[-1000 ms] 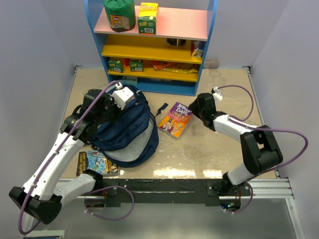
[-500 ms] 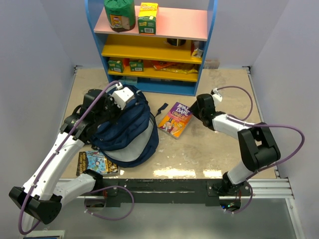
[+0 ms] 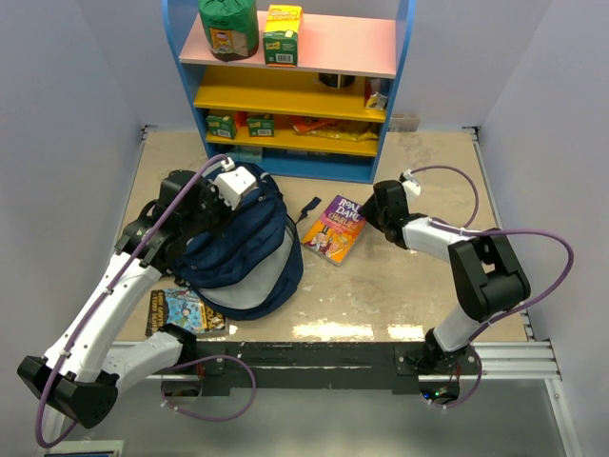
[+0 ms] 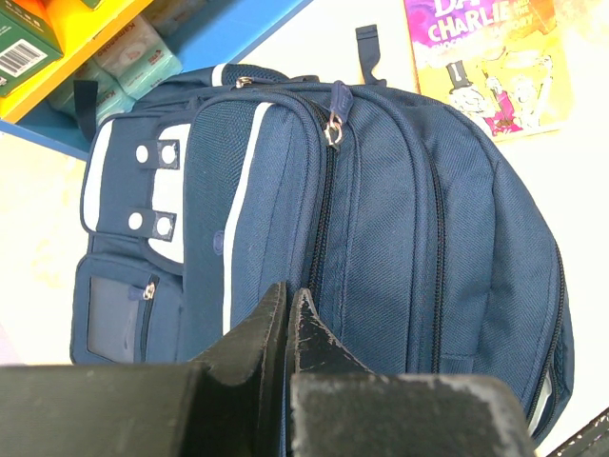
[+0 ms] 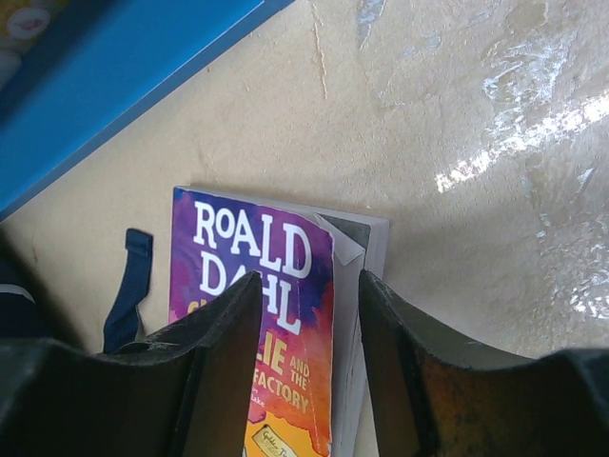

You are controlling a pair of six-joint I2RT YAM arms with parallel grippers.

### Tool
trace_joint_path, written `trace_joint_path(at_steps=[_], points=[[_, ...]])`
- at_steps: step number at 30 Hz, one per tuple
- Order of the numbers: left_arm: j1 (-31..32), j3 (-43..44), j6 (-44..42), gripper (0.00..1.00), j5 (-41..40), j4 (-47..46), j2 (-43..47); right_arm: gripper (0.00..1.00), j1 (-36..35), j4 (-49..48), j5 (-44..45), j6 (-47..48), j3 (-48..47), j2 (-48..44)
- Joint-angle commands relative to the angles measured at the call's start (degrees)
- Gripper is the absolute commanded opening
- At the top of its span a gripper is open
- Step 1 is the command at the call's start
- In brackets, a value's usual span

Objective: Pack the student bag
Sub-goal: Pick up the book from the center of the board.

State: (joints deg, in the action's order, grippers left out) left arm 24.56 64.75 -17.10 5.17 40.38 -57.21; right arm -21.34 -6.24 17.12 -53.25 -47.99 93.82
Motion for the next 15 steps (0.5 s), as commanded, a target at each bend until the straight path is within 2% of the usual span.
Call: trace_joint_path(at_steps=[1,15], points=[[0.1,1.4,-0.2,0.00,-1.2,-5.0,0.5,0.48,0.2,-2.6,-0.6,0.4,-2.0,0.2],[0.0,1.3,-0.4,0.00,-1.2,-5.2,0.3,0.43,0.1,-4.1,-2.1,0.4,-1.2,0.7]])
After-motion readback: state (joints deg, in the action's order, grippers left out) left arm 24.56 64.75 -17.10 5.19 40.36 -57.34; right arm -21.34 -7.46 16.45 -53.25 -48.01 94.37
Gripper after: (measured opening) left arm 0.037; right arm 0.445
